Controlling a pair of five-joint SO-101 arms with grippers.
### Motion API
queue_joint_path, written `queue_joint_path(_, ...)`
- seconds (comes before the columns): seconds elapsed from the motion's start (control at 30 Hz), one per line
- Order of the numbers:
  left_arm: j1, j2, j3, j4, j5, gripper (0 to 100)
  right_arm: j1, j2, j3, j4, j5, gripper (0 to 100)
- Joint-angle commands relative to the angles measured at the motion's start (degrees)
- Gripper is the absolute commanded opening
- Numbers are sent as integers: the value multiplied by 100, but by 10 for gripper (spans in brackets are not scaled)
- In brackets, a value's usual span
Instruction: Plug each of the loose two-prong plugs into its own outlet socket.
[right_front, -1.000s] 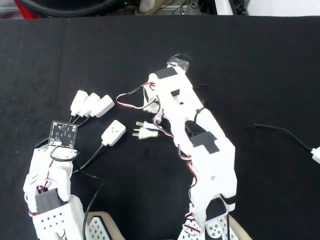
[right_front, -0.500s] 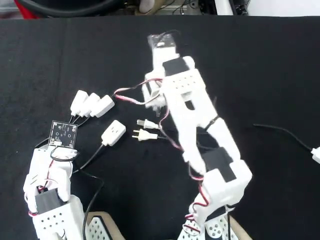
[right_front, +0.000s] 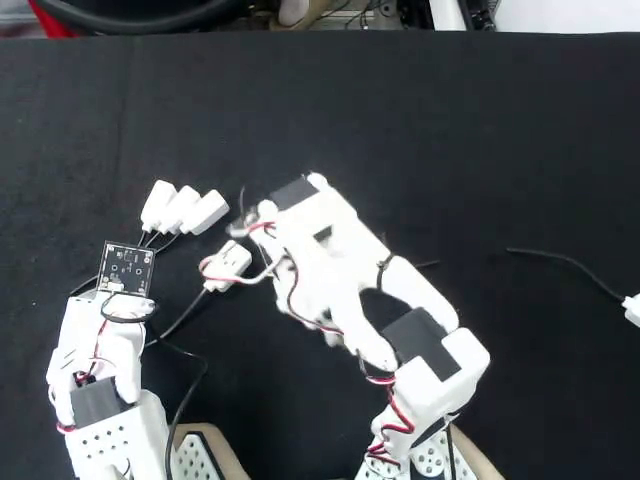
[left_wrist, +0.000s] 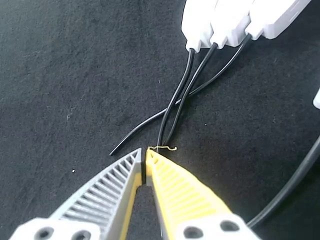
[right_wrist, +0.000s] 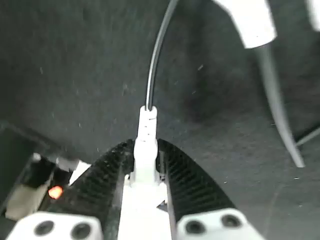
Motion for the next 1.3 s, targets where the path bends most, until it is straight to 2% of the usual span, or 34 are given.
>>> queue_joint_path(0.0, -4, -9, 101, -105, -9, 30, -70, -286, 716, -440, 246, 12)
queue_joint_path(0.3, -13, -9, 101, -97, -9, 30, -70, 84, 1191, -571, 246, 79)
queue_joint_path(0.5, -13, -9, 101, -97, -9, 30, -70, 1297, 189, -484, -44, 78)
queue_joint_path(0.67, -13, -9, 101, -97, -9, 30, -70, 2123, -848, 290, -18, 78)
queue_joint_path(0.77, -13, -9, 101, -97, -9, 30, -70, 2352, -1059, 334, -9, 77)
queue_joint_path(0.9, -13, -9, 101, -97, -9, 30, -70, 2369, -963, 334, 0, 22)
queue_joint_path(1.07, -13, -9, 101, -97, -9, 30, -44, 2334, -989, 325, -44, 18)
queue_joint_path(1.27, -13, -9, 101, -97, -9, 30, -114, 1349, -919, 237, -501, 11)
